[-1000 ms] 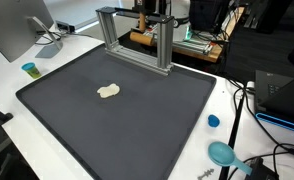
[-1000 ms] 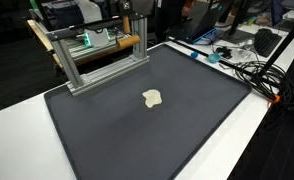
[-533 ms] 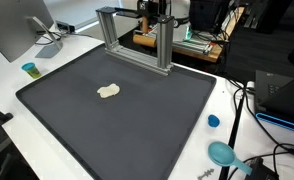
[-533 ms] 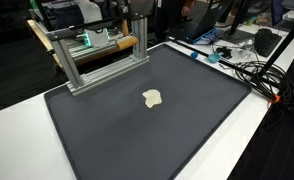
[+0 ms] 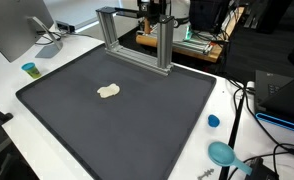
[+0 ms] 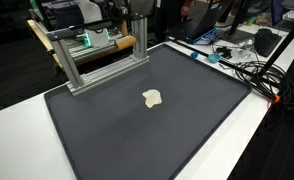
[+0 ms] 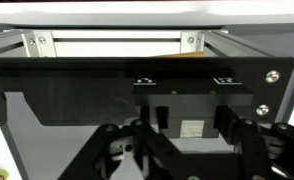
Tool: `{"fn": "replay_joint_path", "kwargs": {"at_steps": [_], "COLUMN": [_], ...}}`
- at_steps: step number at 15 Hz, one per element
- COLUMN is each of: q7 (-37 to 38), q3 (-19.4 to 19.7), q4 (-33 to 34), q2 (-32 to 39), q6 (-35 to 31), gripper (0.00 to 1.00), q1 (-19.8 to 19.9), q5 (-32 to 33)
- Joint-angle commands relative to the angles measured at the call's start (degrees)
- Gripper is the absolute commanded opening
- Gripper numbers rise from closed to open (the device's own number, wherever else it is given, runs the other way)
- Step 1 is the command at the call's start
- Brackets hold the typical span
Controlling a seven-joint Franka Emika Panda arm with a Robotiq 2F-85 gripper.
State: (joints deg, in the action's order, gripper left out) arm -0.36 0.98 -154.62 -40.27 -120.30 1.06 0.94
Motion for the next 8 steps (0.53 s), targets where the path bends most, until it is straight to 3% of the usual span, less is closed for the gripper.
{"fn": "replay_joint_path", "kwargs": {"at_steps": [1, 3, 7, 8], "q7": [-0.04, 0.85, -1.92, -0.23], "q3": [1.36, 2.07, 8.18, 5.16], "q4": [-0.02, 0.11, -0.63, 0.75], "q2": [-2.35, -3.90, -11.57, -6.28], "q6": [0.86, 0.14, -2.20, -1.66], "gripper": [1.00, 1.00, 1.00, 1.00], "q1": [1.10, 2.53, 4.77, 4.15], "q5": [-0.28, -0.10, -3.01, -1.42]}}
